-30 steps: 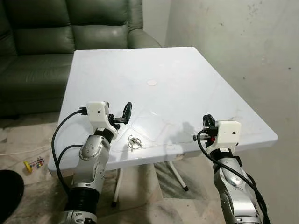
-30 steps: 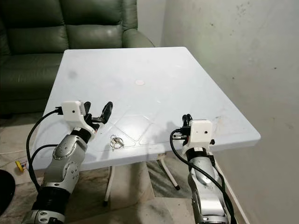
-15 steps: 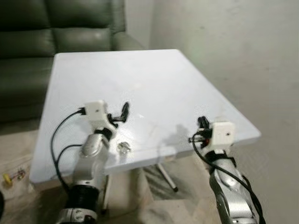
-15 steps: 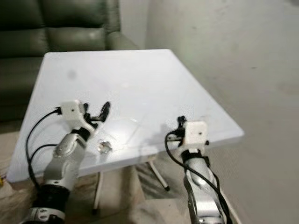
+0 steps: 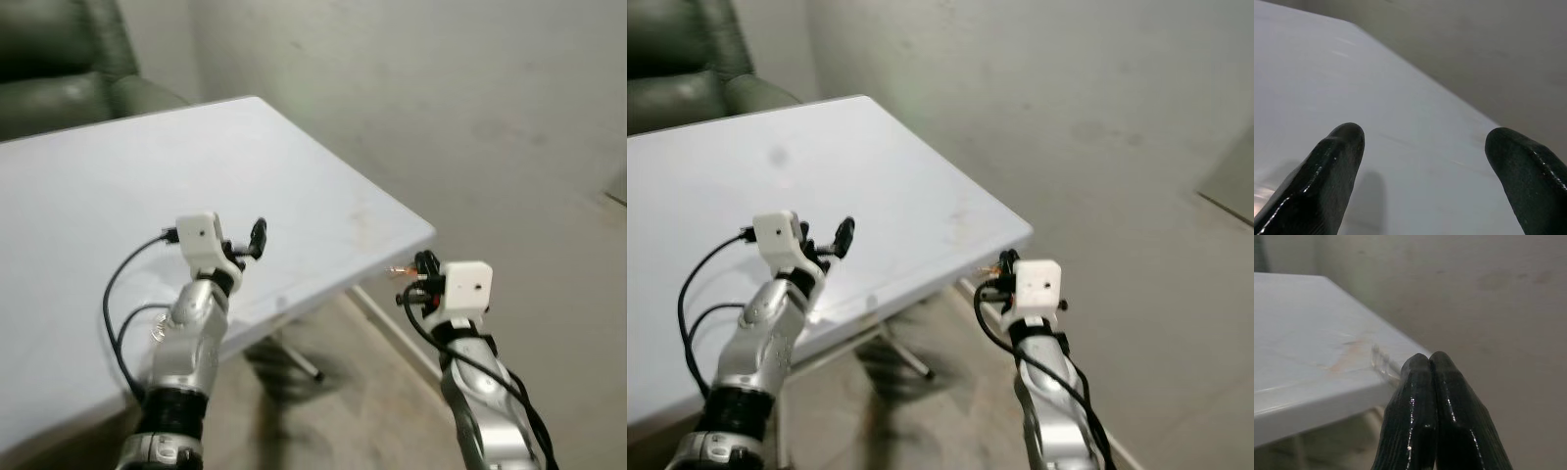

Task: Hang keys on a hook

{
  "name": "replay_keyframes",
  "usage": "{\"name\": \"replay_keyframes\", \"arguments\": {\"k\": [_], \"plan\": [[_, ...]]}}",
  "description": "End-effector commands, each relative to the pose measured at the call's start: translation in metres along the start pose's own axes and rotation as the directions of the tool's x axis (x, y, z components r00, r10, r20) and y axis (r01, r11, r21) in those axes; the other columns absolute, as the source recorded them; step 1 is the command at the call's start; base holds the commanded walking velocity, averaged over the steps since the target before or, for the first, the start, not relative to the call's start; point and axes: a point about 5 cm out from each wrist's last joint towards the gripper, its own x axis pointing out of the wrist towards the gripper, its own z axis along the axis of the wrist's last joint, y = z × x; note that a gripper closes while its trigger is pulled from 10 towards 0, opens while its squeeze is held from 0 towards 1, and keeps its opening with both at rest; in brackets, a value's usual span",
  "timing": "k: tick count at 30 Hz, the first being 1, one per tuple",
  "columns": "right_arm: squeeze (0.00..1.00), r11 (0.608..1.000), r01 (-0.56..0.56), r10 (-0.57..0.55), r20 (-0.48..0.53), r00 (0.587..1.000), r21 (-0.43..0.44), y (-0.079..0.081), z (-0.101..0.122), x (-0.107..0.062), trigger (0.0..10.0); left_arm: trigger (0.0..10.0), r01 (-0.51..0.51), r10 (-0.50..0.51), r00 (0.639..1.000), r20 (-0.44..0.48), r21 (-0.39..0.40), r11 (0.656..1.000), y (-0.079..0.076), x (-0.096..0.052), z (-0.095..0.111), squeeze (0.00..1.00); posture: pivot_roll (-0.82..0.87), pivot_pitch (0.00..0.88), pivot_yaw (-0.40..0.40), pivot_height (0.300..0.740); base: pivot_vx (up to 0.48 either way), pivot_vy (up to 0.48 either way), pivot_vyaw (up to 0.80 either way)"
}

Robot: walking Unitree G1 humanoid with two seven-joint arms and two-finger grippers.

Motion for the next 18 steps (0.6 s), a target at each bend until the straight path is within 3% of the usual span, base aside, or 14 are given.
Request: {"name": "replay_keyframes", "arguments": {"k": [1,12,18], "plan": [[0.0,1.0,-0.007,0.007,0.026,1.0,0.012,0.0047,0.0067,0.0022,10.0,10.0,-0.013,0.013,1.0,-0.003,0.012,1.0,0.0051,0.001,0.0041,0.0,0.05,0.0,-0.042,0.74,0.0,0.0,-0.71],[0.0,1.0,-0.004,0.004,0.026,1.0,0.016,0.0053,0.0069,0.0023,10.0,10.0,0.005,-0.004,1.0,-0.022,0.034,0.999,0.0046,0.0005,0.0032,0.0,0.05,0.0,-0.043,0.74,0.0,0.0,-0.7],[0.0,1.0,-0.002,0.002,0.024,1.0,0.018,0.0054,0.0065,0.0023,10.0,10.0,0.0,-0.001,1.0,0.003,0.088,0.996,0.0048,-0.0009,0.005,0.0,0.06,0.0,-0.044,0.74,0.0,0.0,-0.7]]}}
